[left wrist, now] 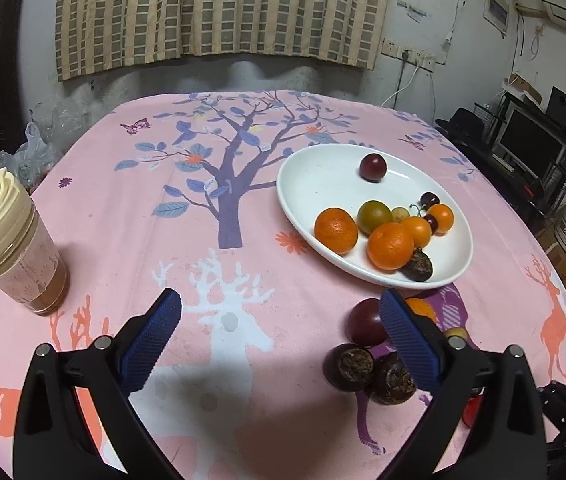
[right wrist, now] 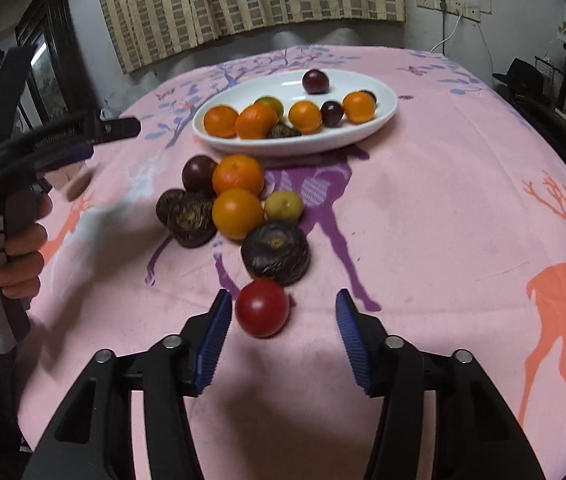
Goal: Organize fruits
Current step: 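Grasp a mangosteen with the left tool while the right tool grasps a red tomato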
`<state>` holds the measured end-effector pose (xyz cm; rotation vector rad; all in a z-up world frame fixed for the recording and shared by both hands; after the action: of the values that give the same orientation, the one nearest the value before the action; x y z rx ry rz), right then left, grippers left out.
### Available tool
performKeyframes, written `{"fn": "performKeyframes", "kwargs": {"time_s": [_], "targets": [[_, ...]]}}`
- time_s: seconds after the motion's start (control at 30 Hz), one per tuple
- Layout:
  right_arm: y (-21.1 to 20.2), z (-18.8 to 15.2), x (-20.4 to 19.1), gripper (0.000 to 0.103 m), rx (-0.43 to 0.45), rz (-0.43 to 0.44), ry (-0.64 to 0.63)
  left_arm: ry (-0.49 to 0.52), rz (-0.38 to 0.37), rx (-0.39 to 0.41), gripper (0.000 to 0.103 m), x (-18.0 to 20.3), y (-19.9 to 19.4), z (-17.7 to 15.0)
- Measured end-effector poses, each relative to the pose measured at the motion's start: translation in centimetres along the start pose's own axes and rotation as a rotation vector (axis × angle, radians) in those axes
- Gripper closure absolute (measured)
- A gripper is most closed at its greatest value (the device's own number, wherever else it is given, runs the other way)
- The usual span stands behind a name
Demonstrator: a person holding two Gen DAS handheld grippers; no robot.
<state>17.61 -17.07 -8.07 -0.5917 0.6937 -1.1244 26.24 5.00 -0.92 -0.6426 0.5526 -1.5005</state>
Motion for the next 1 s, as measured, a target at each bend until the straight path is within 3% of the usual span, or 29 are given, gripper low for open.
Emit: {"fn": "performKeyframes", "kwargs": {"time_s": [0.2,0.27,0.37,0.43,0.5,0.57,0.7,0.8,1.0], "targets": [[1.1,0.0,-1.3,0.061,-0.041,0.002,-0.020,-0.003,-0.017,0.006,0.005,0.1,-0.7,0.1],[1.1,0.0,-1.4,0.074,-0.039,0.023,-0.018,-0.001,-0.021,0.007,0.005,0.2,-0.9,0.1],[1.0,0.0,-1.2,0.075,-0.034,0.055,-0.002,0.018,-0.041,0.006,0.005,0.4,-1.2,0.1],[0.7,0.0,-0.5,0.074,-0.018,0.113,0.042,0.068,-0.074,-0.002,0.005,1.1,-1.3,-0.2],[0.2,0.1,1.0,0.074,0.012,0.205,0.123,0.197,-0.155,-0.029,0.006,2.9,-1.3,-1.0],[0.0,0.0,2.4,0.074,0.030,0.242,0.201,0.355,-0.177,-0.017,0.006,5.2,-1.6,-2.5],[-0.3,0.0,2.8,0.074,0.048,0.262,0.229,0.547,-0.235,-0.031,0.038,8.8,-1.7,-5.1],[-0.3,0.1,2.8,0.074,0.045,0.266,0.228,0.601,-0.226,-0.031,0.044,9.8,-1.2,-6.0],[-0.3,0.0,3.1,0.074,0.052,0.282,0.241,0.605,-0.237,-0.070,0.050,9.8,0.7,-6.7]]}}
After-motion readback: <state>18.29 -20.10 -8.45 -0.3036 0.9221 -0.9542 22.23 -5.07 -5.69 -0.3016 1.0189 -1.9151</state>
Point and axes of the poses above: each gripper's, at about its wrist camera, not at the fingertips, and y roughly the way its jaws point, x to its right, z to its top, the point moved 2 cm from there along y, roughly the way its jaws point, and after that the axes turned 3 degrees about y, right-handed, at the moved point
